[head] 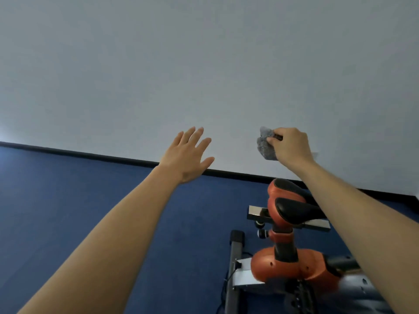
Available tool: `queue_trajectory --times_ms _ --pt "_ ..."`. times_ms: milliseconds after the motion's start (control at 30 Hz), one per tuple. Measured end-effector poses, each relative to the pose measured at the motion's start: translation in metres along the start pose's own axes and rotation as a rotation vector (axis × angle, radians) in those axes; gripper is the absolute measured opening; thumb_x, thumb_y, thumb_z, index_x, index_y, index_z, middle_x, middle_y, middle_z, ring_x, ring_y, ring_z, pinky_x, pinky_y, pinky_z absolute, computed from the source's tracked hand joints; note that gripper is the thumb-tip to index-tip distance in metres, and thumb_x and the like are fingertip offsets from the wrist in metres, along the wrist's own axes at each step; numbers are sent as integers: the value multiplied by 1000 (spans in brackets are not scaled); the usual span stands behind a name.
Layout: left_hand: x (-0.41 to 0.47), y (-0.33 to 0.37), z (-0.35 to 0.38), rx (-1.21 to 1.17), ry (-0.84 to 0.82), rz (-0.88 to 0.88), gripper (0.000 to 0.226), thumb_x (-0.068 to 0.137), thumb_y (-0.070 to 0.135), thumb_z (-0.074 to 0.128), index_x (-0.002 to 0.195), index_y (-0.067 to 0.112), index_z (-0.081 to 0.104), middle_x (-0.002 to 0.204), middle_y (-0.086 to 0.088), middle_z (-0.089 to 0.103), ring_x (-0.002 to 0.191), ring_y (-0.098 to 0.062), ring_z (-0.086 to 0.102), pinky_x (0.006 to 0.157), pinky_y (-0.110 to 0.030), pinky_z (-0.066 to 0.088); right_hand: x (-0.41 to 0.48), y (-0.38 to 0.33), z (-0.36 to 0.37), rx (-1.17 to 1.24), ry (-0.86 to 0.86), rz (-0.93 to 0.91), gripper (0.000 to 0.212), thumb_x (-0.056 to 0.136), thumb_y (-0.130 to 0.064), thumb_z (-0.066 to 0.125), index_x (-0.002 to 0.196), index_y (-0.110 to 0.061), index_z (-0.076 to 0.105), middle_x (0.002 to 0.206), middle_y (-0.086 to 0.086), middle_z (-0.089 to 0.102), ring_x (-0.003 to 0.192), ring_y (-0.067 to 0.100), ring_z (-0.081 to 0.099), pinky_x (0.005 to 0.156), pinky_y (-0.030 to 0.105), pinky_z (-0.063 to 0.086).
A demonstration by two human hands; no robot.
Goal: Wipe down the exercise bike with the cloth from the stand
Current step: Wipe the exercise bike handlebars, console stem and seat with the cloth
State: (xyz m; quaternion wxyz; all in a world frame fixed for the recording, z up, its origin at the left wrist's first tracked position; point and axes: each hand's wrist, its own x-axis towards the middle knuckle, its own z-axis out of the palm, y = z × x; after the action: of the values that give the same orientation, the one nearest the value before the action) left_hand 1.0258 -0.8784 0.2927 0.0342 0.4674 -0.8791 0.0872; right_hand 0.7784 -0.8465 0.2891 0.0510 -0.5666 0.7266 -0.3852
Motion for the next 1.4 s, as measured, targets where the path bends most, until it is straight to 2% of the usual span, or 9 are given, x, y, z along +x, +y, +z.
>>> queue_trajectory --times_ms 133,300,467,667,833,1033,1200,1300,1400 --pt "30 -42 8 -31 15 8 57 97 48 24 148 23 13 158 -2 -4 144 -20 -9 117 -37 -4 34 -20 34 -15 -3 12 21 87 -16 56 69 -7 60 68 7 58 67 24 52 56 26 32" --pt "88 -95 29 -18 5 20 57 97 48 23 148 24 13 157 -2 -7 143 -20 -10 117 -36 -5 97 -29 81 -16 19 43 39 89 -16 55 52 -19 42 55 -3 47 57 18 45 46 23 28" --pt "187 -147 27 24 38 45 56 97 49 22 147 24 15 157 -3 -9 143 -21 -11 116 -37 -5 184 -24 117 35 93 108 27 88 -13 55 62 -8 54 57 -2 51 55 14 48 47 22 30" --pt "304 -174 25 26 51 131 57 96 51 23 147 25 15 157 -5 -8 143 -23 -10 117 -39 -4 268 2 131 -21 125 186 21 88 -16 57 73 -2 63 73 12 65 69 25 58 58 30 40" --pt "407 -150 38 -16 39 291 60 95 53 25 147 25 14 157 -4 -8 143 -22 -10 117 -39 -4 321 46 119 -115 190 262 20 88 -19 58 78 -3 67 77 12 67 74 28 61 68 39 51" --pt "544 -106 66 -43 68 509 60 95 53 25 148 25 14 157 -4 -9 143 -22 -11 117 -39 -3 388 116 100 -174 343 405 20 88 -17 57 79 -2 67 78 12 68 74 26 62 66 34 48" --pt "665 -66 68 -29 100 690 60 95 54 23 148 25 14 157 -4 -9 143 -22 -10 117 -39 -3 430 171 80 -215 482 556 23 89 -17 56 76 0 66 76 13 68 71 25 61 59 28 45" --pt "723 -15 59 -43 139 841 60 95 53 24 147 24 14 157 -5 -7 143 -23 -9 117 -39 -2 436 198 57 -262 580 645 24 89 -15 56 70 -4 64 69 6 63 61 15 52 47 11 37" --pt "755 54 62 -83 125 1006 61 95 53 24 147 23 13 157 -5 -7 143 -23 -8 117 -39 -1 428 222 30 -313 636 775 28 89 -15 55 62 -8 58 59 0 54 54 7 46 44 15 32"
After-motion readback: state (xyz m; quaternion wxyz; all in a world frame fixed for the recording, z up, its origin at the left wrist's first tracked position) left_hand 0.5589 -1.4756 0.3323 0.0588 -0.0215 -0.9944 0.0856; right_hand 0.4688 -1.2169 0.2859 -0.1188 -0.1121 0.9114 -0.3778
